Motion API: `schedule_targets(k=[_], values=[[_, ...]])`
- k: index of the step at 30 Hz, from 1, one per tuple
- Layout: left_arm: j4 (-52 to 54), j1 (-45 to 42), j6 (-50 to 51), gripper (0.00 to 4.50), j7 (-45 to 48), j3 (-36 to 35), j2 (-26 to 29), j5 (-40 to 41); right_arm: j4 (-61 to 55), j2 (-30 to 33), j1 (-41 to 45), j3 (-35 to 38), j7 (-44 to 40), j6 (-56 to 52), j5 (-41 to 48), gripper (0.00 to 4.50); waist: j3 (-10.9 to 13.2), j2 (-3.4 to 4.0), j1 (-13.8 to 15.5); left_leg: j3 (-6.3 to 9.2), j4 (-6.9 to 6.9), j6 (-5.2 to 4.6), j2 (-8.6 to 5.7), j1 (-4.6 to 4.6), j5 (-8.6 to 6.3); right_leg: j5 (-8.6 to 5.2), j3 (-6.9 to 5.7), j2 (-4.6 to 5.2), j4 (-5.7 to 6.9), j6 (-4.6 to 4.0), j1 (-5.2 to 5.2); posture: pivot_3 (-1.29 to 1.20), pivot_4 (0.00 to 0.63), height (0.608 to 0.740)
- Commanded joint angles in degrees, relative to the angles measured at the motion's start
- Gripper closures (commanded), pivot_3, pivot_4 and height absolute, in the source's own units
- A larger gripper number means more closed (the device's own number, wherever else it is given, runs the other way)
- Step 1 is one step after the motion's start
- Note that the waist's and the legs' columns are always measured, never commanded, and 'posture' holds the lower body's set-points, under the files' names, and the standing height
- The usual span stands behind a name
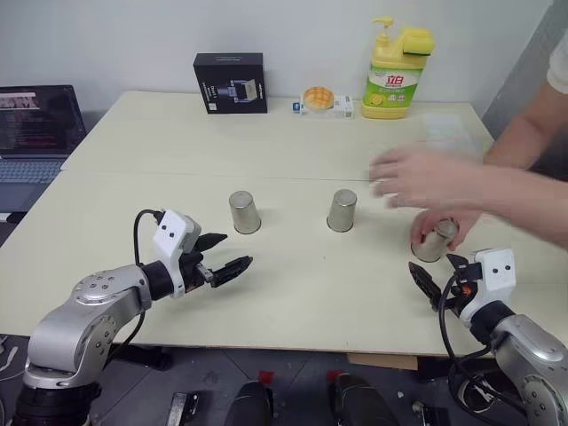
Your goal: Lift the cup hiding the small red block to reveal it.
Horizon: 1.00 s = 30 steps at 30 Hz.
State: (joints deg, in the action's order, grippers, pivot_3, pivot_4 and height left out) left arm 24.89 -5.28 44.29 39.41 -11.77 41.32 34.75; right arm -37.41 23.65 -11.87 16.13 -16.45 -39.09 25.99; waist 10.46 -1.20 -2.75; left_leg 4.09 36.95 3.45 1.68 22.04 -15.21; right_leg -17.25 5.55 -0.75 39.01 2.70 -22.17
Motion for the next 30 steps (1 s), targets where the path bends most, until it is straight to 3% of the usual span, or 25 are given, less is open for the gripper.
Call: schedule_targets(k=[1,30], values=[[1.2,-0.4,-1.4,0.0,0.4,-1.4,0.9,0.0,-1.9,-0.2,0.1,0.2,0.1,1.2,0.1,0.03,0.0,0.0,0.0,0.0,0.0,0.0,0.0,0.0,0.0,0.0,0.0,0.0,0.0,0.0,0.0,0.0,0.15,0.74],[3.3,1.2,-0.9,0.0,-0.4,-2.6,0.7,0.7,-0.4,1.5,2.4,-1.5,-2.0,1.6,0.0,0.03,0.0,0.0,0.0,0.0,0.0,0.0,0.0,0.0,0.0,0.0,0.0,0.0,0.0,0.0,0.0,0.0,0.15,0.74]])
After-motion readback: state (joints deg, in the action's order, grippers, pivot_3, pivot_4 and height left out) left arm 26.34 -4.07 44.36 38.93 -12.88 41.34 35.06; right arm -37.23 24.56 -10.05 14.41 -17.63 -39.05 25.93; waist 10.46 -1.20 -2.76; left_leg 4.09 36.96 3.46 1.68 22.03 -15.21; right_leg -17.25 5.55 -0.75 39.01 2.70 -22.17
